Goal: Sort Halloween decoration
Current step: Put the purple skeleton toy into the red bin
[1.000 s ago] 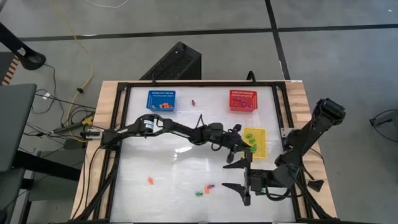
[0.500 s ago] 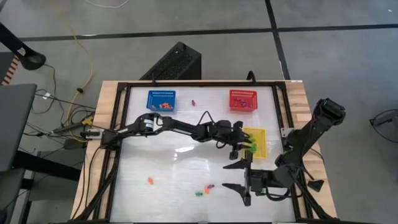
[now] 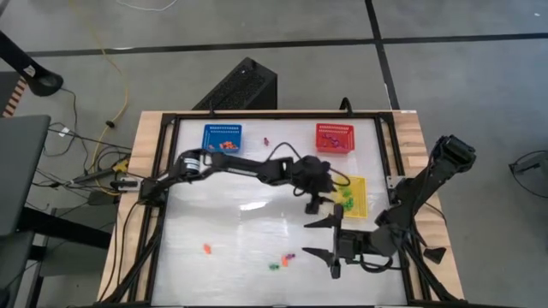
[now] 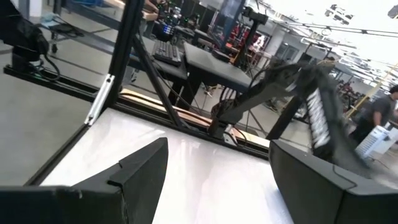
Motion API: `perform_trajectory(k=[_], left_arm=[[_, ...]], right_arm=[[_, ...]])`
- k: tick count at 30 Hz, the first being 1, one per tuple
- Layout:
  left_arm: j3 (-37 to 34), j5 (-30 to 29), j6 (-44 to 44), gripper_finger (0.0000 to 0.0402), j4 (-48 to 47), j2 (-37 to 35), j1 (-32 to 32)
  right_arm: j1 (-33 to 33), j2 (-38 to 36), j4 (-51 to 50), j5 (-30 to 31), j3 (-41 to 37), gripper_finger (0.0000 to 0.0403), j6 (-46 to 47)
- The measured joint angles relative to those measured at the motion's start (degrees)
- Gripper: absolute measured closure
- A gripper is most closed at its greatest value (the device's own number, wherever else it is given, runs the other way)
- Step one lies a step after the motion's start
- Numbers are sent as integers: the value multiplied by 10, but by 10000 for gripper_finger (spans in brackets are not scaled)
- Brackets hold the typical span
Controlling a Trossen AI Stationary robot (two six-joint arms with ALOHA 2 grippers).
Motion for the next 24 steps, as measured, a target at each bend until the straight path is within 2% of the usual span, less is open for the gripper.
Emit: perform_trajectory(k=[3,9,11,13,15,17,20,24], left_arm=[[0,-47,49,233,-166,-45,5],[-2,-202,86,233,-528,-100,-5],[-19,-232,72,233,-606,-110,-9],[-50,-236,59,232,-637,-125,-9],[-99,-240,60,232,-630,-153,-8],[-159,-265,79,232,-581,-194,-5],[-266,-290,140,232,-435,-260,14],[-397,-279,221,232,-192,-310,80]], right_arm=[[4,0,-1,-1,0,92,-3],[3,0,-22,-1,0,92,-3],[0,0,-27,-1,0,92,0],[-6,0,-35,-1,0,92,9],[-12,0,-45,-2,0,92,23],[-19,1,-55,-2,0,92,32],[-31,1,-68,-3,0,92,49],[-48,1,-78,-24,0,92,75]])
